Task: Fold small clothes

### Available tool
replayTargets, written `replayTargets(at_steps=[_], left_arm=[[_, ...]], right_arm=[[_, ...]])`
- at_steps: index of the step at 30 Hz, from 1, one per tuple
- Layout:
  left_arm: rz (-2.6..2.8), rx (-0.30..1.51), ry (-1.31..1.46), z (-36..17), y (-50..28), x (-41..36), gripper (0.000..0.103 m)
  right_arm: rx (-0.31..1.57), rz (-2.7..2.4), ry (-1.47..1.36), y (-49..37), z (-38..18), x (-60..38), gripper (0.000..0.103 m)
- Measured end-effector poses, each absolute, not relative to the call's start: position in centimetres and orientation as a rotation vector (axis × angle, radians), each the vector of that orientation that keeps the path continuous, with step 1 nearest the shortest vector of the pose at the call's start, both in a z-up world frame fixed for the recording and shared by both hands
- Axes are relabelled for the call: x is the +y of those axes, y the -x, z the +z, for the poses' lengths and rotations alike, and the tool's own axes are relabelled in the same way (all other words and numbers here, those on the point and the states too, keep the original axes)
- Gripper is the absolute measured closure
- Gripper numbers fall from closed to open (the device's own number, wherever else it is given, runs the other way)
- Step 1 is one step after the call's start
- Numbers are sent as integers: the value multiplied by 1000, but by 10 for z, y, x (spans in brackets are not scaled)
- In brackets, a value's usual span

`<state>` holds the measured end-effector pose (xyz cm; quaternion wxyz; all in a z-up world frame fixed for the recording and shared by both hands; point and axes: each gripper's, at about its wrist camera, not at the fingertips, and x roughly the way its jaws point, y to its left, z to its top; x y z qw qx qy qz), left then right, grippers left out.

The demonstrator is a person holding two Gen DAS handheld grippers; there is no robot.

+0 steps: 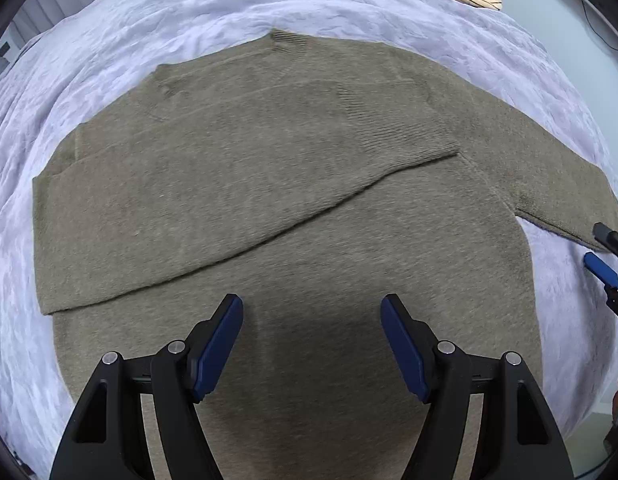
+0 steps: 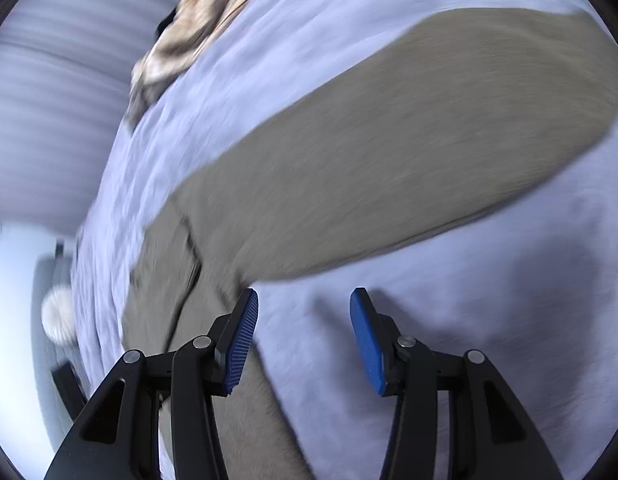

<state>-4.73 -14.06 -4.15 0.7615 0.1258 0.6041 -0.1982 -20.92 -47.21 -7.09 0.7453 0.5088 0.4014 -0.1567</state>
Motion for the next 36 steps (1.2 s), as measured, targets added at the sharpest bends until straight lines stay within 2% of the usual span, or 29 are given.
replayTargets(at_steps=[11,21,22,23,25,36], left_arm=[[-429,1337,-324,-50,55,-181,30],[-428,1345,-326,-55,61,-189,30],[-426,1345,-324,-55,60,-188,30],[-422,1344,-321,-54,59,-186,30],[-413,1342,-315,-52,56,-180,30],[-337,1301,-218,-35,35,-123,30]], right_arm=[[657,-574,-1329,265,-80,-556,51],[604,-535,-1358,243,-76,-566,51],[600,-520,-1367,240,-77,-566,60],[601,-501,-1367,234,-76,-565,76],[614,-472,-1344,224,-72,-562,89],[630,-120,-997,112,10,-489,92]])
